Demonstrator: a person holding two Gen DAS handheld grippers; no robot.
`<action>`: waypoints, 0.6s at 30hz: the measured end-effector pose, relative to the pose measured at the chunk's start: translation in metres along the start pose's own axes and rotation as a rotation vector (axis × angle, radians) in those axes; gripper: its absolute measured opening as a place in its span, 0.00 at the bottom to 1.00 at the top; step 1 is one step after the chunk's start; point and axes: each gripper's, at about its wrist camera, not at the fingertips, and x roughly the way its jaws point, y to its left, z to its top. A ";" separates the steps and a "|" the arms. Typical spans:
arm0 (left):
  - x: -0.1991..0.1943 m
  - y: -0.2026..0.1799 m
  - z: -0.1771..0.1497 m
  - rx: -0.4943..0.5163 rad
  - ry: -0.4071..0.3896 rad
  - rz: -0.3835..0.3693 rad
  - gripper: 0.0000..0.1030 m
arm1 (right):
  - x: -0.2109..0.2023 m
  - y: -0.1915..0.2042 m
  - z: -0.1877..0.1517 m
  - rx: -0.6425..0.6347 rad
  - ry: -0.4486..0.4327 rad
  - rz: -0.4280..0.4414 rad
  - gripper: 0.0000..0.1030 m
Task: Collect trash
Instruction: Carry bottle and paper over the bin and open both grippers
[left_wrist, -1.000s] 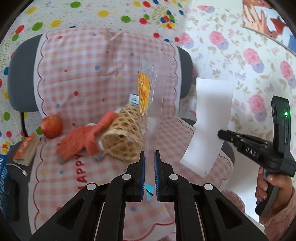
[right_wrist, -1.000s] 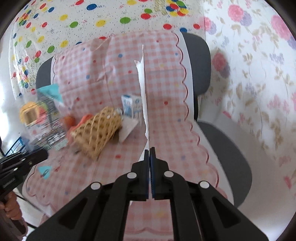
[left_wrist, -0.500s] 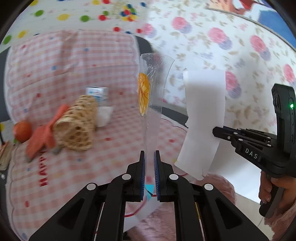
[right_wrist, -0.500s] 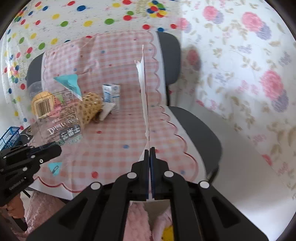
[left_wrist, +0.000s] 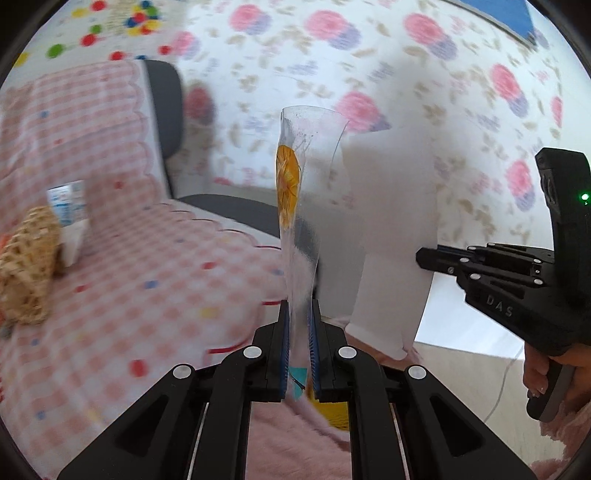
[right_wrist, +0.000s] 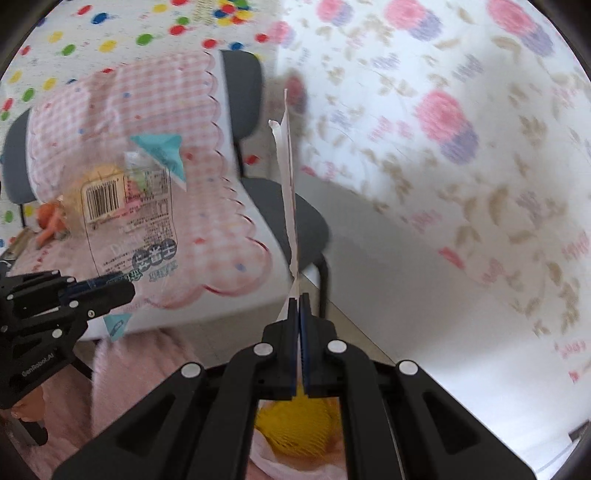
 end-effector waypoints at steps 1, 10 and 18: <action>0.003 -0.004 -0.001 0.007 0.005 -0.011 0.10 | 0.000 -0.005 -0.005 0.011 0.010 -0.010 0.01; 0.056 -0.042 -0.004 0.068 0.092 -0.108 0.08 | 0.011 -0.041 -0.038 0.078 0.068 -0.100 0.01; 0.081 -0.042 -0.001 0.044 0.144 -0.077 0.05 | 0.046 -0.059 -0.054 0.098 0.158 -0.105 0.21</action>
